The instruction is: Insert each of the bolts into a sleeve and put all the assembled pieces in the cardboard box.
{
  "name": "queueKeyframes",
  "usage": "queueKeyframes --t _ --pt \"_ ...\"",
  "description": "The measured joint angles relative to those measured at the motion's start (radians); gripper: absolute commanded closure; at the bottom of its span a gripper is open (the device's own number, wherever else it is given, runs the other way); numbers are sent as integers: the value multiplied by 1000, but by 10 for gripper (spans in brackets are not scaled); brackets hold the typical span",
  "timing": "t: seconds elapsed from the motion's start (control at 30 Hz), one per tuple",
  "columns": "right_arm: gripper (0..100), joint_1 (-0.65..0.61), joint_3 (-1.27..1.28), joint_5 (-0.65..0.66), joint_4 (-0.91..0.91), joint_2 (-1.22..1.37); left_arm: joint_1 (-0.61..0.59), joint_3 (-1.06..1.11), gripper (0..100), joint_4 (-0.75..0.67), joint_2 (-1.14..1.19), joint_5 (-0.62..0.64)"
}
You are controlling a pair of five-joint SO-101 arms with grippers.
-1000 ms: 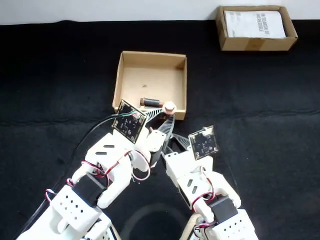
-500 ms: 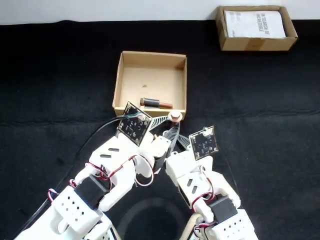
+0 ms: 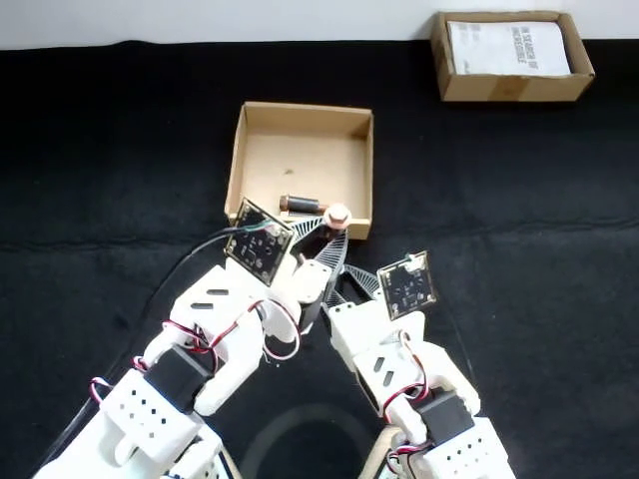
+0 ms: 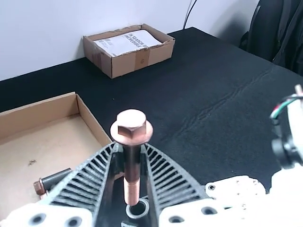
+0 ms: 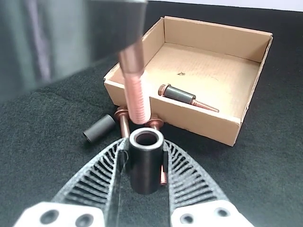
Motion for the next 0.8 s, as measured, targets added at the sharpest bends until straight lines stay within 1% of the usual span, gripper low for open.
queueKeyframes --t 0.13,0.53,0.63,0.8 --pt "991 0 0 0 0 0 0 18 991 0 0 23" --pt "991 -2 2 0 0 2 2 117 991 -14 -2 25" --pt "991 -2 2 0 2 2 2 126 991 -14 -6 66" --pt "991 -2 2 32 2 2 2 126 989 -14 -6 80"
